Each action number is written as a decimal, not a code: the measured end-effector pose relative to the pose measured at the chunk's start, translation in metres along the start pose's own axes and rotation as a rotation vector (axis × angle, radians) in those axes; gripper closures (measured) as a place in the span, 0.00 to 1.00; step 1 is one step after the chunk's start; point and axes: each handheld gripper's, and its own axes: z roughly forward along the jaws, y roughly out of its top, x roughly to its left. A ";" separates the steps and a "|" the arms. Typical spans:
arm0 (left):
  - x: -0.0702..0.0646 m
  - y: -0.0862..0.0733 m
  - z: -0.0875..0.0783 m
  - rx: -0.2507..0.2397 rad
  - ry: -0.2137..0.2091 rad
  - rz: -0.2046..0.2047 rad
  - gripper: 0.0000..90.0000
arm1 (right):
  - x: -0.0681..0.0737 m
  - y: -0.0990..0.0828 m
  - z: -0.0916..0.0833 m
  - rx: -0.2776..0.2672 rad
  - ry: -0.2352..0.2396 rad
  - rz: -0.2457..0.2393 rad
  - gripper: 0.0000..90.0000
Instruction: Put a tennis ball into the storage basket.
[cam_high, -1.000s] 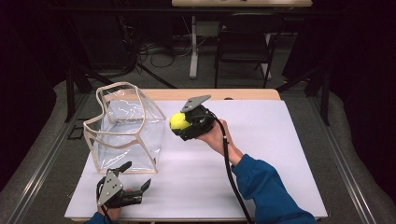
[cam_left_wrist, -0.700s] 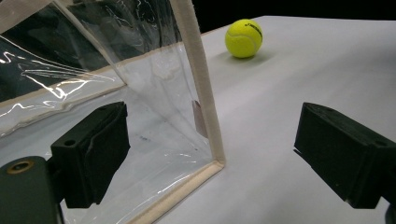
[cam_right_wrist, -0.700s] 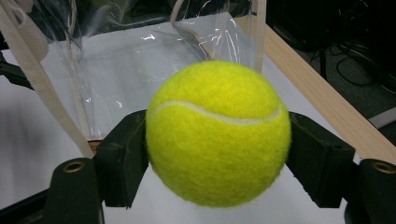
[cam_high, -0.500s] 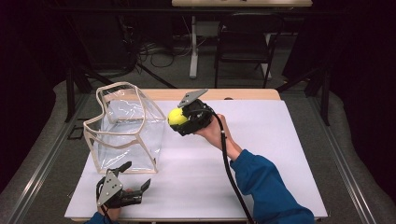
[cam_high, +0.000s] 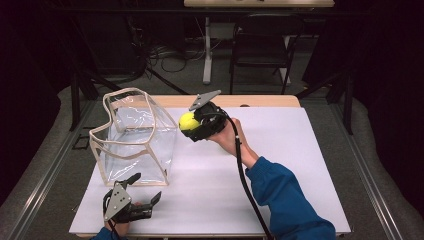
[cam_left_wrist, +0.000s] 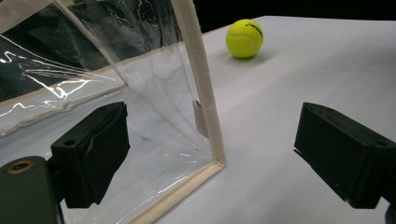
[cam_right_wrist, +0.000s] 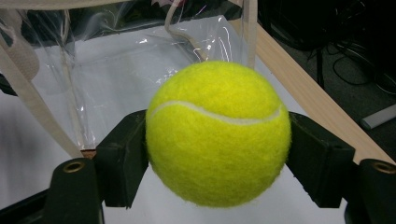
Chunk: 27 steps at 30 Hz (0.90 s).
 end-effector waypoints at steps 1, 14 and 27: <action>0.000 0.000 0.000 0.001 0.000 0.001 0.11 | 0.000 0.001 0.000 0.002 -0.002 -0.001 0.30; 0.001 0.000 -0.001 -0.003 0.001 -0.003 0.11 | -0.003 0.012 0.001 0.017 -0.008 -0.014 0.29; 0.001 0.000 -0.001 -0.005 0.001 -0.003 0.11 | -0.004 0.024 0.002 0.017 -0.011 -0.024 0.30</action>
